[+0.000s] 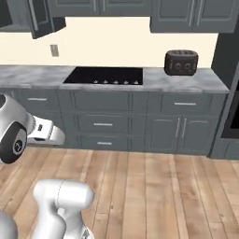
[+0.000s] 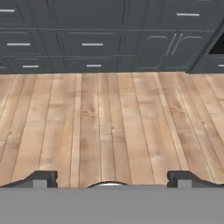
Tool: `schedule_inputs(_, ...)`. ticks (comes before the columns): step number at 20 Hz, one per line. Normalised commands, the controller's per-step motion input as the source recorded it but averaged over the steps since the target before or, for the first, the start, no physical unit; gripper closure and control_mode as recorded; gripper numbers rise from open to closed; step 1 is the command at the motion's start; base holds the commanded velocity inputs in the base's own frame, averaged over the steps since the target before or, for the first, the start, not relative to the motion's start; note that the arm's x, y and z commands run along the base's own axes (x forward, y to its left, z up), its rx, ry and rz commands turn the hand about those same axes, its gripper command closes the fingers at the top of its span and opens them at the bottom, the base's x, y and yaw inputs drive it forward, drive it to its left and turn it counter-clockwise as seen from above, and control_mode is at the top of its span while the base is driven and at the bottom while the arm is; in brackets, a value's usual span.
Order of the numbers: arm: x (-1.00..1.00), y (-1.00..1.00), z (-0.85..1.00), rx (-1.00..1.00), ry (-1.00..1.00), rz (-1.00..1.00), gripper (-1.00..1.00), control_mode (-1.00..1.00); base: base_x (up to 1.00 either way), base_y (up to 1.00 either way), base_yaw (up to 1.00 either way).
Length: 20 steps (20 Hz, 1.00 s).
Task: There is a bowl on the dining counter. Grab a lemon wedge from the fridge and place it in the bowl. Then get the liquor bottle and glass cup from the cabinet and place them next to the bowl.
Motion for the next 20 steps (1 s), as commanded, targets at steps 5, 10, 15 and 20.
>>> schedule_inputs(5, 0.00, 0.00, 0.00, 0.00, 0.00, 0.00, -1.00, 1.00, 1.00, 0.69, 0.09)
schedule_inputs(10, 0.00, 0.00, 0.00, 0.00, 0.00, 0.00, -1.00, 1.00, 1.00, 0.84, 0.06)
schedule_inputs(15, 0.00, 0.00, 0.00, 0.00, 0.00, 0.00, -1.00, 1.00, 0.95, 0.91, 0.05)
schedule_inputs(20, 0.00, 0.00, 0.00, 0.00, 0.00, 0.00, -1.00, 1.00, 0.68, 0.99, 0.01)
